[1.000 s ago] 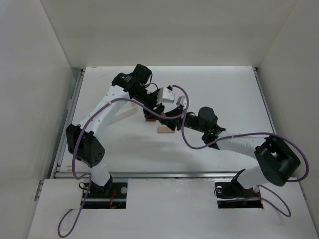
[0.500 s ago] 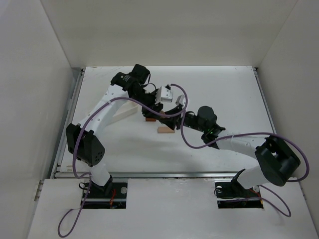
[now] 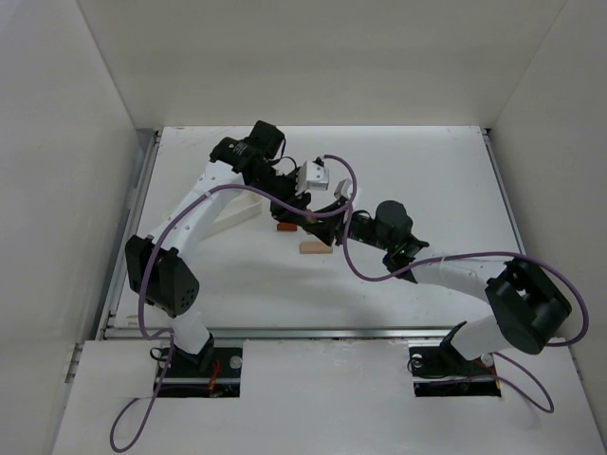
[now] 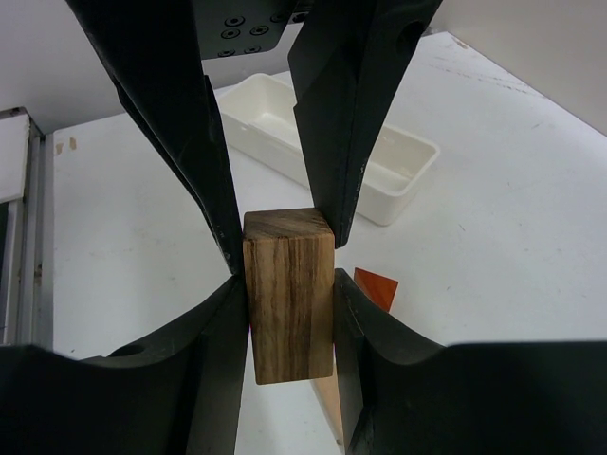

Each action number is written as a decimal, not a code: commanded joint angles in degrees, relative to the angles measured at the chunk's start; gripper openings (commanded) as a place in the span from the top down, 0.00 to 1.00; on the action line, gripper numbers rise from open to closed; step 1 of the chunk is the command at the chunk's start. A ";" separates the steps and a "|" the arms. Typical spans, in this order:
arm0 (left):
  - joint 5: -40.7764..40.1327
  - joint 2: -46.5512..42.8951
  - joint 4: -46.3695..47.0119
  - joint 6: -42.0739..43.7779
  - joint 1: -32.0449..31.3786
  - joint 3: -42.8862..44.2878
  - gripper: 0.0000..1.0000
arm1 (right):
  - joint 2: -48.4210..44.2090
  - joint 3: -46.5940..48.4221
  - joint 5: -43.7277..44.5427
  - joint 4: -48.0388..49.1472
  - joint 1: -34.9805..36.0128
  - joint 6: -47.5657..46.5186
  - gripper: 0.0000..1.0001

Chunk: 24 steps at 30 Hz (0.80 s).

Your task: Build the wood block tower

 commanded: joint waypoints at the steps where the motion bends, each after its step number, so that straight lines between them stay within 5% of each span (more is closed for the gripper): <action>1: 3.27 -1.01 5.68 -4.31 -0.34 0.47 1.00 | 0.40 3.59 -1.66 3.14 1.41 -0.39 1.00; 4: 2.13 -1.01 6.30 -7.04 -0.34 0.47 1.00 | 0.92 4.11 -1.66 2.61 1.41 -0.39 0.98; 9: 0.90 -1.54 8.23 -10.03 -0.34 -0.23 1.00 | 1.46 5.26 -0.61 -0.19 1.41 -0.39 0.65; 15: -4.37 0.48 7.63 -10.57 -0.34 -1.64 1.00 | 3.04 8.41 1.41 -5.63 1.41 -0.39 0.49; 24: -9.46 0.48 8.77 -11.09 -0.34 -1.12 1.00 | 1.46 6.32 6.50 -6.53 1.41 -1.53 0.10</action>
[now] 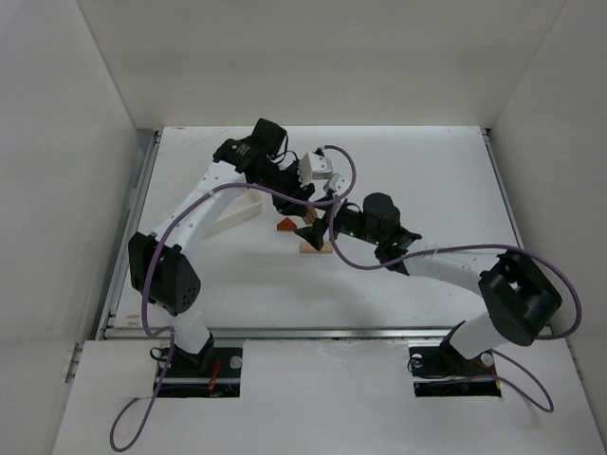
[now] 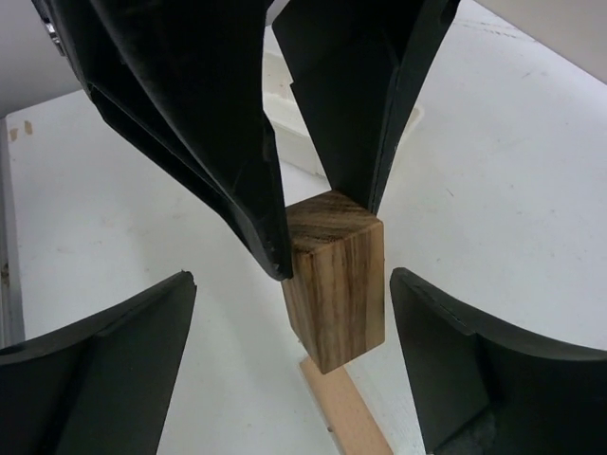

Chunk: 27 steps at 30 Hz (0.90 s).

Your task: Build the wood block tower

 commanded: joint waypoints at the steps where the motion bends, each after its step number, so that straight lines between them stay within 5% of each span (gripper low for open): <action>1: -2.68 0.41 0.88 -0.47 -0.34 0.07 1.00 | -2.67 -0.35 2.73 2.98 0.80 -1.31 0.05; 13: -9.89 2.79 -0.79 3.83 -1.48 2.44 1.00 | -11.19 -8.87 13.97 0.35 0.80 -2.10 0.00; 20: -11.29 3.32 3.76 3.84 -4.03 -0.36 1.00 | -31.13 -18.99 22.93 -9.83 0.80 0.44 0.00; 27: -12.52 6.05 8.69 2.52 -7.81 -3.80 1.00 | -51.88 -21.28 42.52 -21.70 0.80 7.55 0.00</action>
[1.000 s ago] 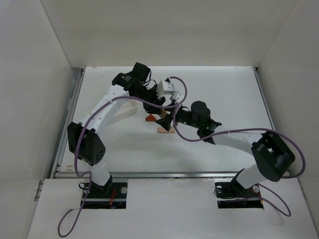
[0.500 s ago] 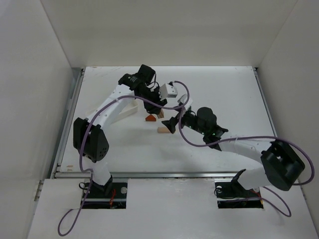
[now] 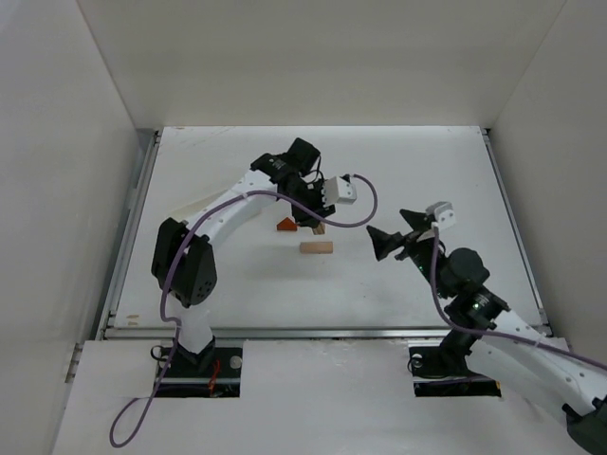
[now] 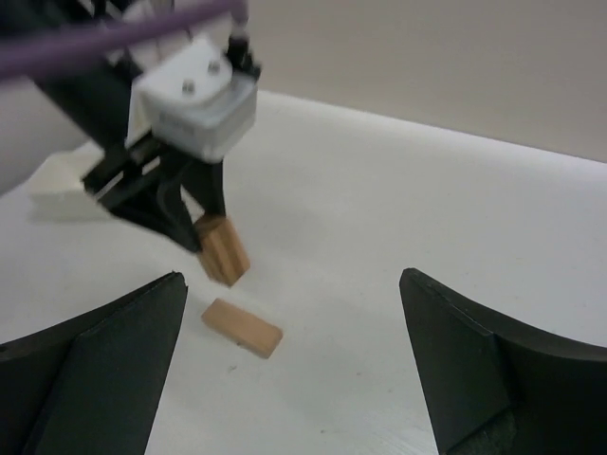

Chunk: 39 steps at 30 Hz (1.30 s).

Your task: Build the wood block tower

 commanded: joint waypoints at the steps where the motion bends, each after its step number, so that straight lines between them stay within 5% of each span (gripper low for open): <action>1: -1.64 1.34 2.64 -0.87 -1.84 -0.87 1.00 | -6.42 0.47 13.27 -6.10 0.61 5.98 0.00; 8: -9.91 3.19 1.68 -0.35 -5.63 0.27 1.00 | -13.83 1.79 29.19 -12.97 0.61 9.96 0.00; 17: -13.43 1.97 7.91 -7.55 -7.30 -5.96 1.00 | -7.86 3.37 38.86 -18.50 0.61 17.42 0.00; 22: -13.43 -0.32 12.04 -8.70 -7.82 -12.19 1.00 | -4.61 4.51 39.66 -18.51 0.61 18.83 0.00; 39: -12.81 -4.80 12.93 -2.98 -8.97 -12.91 1.00 | -6.80 2.94 36.50 -18.51 0.08 17.78 0.00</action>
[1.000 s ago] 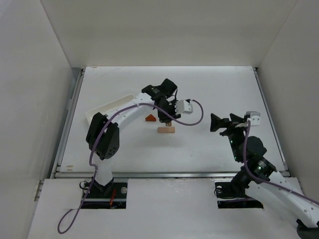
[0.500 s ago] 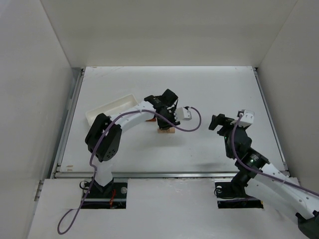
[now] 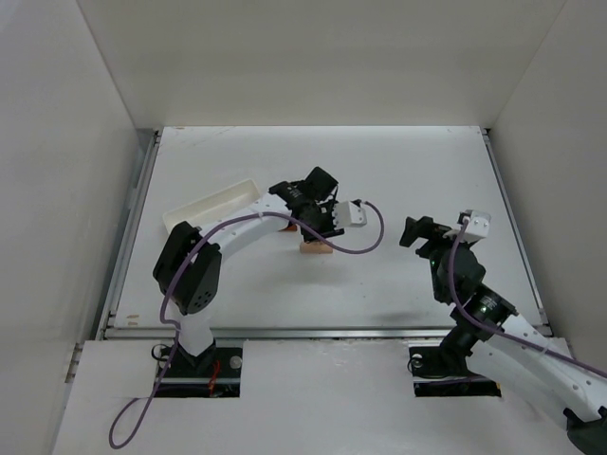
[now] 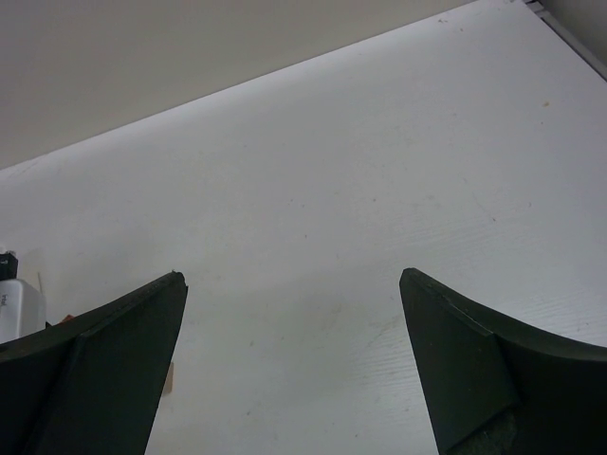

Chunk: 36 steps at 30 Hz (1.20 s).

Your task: Build the wood block tower

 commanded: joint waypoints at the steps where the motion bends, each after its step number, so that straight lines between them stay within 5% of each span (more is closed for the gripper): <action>1: 0.52 -4.10 -0.60 3.05 -1.16 -0.23 1.00 | -0.68 1.16 -0.79 0.42 0.14 -0.52 0.00; 36: -0.54 -3.31 2.21 7.36 -1.17 -4.98 1.00 | -2.26 -0.95 -2.90 -0.11 0.14 -1.04 0.00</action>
